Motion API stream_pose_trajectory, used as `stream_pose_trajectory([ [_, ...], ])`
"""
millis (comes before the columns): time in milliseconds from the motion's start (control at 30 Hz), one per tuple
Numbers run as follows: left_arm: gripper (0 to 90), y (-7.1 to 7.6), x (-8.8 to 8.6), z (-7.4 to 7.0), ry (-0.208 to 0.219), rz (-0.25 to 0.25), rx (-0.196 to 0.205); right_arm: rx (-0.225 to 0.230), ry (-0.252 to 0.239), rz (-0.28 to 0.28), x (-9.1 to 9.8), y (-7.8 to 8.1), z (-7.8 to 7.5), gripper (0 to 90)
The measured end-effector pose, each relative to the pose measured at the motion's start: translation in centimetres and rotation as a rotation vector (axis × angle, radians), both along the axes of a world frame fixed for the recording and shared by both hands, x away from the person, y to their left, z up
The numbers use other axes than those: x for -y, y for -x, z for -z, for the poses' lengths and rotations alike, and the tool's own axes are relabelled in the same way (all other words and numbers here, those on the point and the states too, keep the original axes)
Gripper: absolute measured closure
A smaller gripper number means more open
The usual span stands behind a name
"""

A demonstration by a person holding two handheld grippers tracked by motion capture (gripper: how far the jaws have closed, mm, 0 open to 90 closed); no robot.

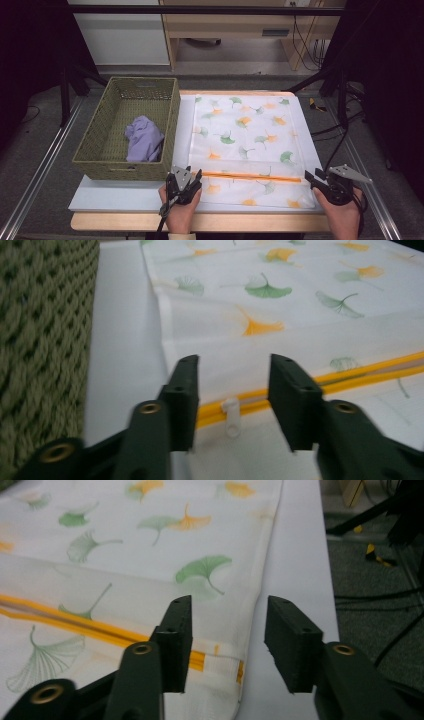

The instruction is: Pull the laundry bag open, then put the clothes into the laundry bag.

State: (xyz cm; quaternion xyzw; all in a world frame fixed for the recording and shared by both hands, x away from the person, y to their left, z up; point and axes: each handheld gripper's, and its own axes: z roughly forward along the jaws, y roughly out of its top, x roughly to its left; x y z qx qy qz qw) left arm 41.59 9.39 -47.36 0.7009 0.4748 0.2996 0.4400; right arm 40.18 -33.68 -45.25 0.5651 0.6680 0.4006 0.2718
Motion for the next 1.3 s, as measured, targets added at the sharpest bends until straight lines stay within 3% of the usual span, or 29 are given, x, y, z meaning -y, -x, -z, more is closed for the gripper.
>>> stream_pose_trajectory([
  [67, 43.2, -0.2, 0.3, -0.9, 0.023, 0.07, -0.002, 0.038, -0.019, -0.001, 0.0, 0.3, -0.4, 45.5],
  [167, 33.7, -0.5, 0.2, -1.9, 0.133, 0.162, -0.008, 0.08, -0.042, -0.015, -0.3, 0.6, -0.9, 35.4],
  [233, 27.9, -1.0, 0.0, -2.5, 0.181, 0.182, -0.015, 0.108, -0.038, -0.031, -0.7, 0.6, -1.2, 28.1],
  [300, 22.2, -1.5, -0.3, -3.4, 0.162, 0.209, -0.015, 0.139, -0.024, -0.036, -1.2, 0.6, -1.4, 21.4],
  [400, 15.0, -2.1, -0.8, -4.7, 0.091, 0.285, -0.021, 0.177, 0.013, -0.061, -2.2, 0.8, -1.8, 15.5],
  [467, 7.0, -2.2, -1.3, -5.1, 0.106, 0.308, -0.035, 0.182, 0.055, -0.103, -3.0, 0.9, -2.1, 14.0],
  [533, 6.0, -2.1, -1.7, -5.1, 0.112, 0.339, -0.035, 0.182, 0.065, -0.14, -3.6, 1.0, -2.2, 14.8],
  [600, 6.1, -2.2, -1.4, -5.3, 0.159, 0.302, -0.048, 0.186, 0.091, -0.159, -4.4, 1.1, -2.4, 14.8],
  [700, 6.7, -2.0, -0.3, -6.0, 0.118, 0.329, -0.054, 0.194, 0.121, -0.184, -5.2, 1.4, -2.7, 14.5],
  [800, 6.6, -1.8, 0.3, -6.4, 0.125, 0.344, -0.049, 0.203, 0.138, -0.205, -5.7, 1.6, -2.8, 14.7],
  [900, 6.6, -1.0, 0.3, -6.1, 0.05, 0.366, -0.039, 0.201, 0.155, -0.228, -6.2, 1.5, -3.0, 17.3],
  [1000, 6.7, 1.1, -0.5, -5.2, 0.013, 0.385, -0.039, 0.178, 0.085, -0.266, -7.1, 1.1, -3.8, 22.8],
  [1067, 6.7, 2.5, -1.3, -4.5, 0.023, 0.386, -0.033, 0.187, 0.12, -0.302, -8.1, 0.9, -4.6, 23.7],
  [1133, 6.7, 3.5, -1.7, -3.9, -0.004, 0.388, -0.023, 0.193, 0.123, -0.338, -9.0, 0.3, -5.2, 23.6],
  [1300, 6.7, 4.3, -2.3, -3.2, -0.055, 0.377, 0.012, 0.158, 0.151, -0.373, -11.0, -2.3, -5.0, 23.5],
])
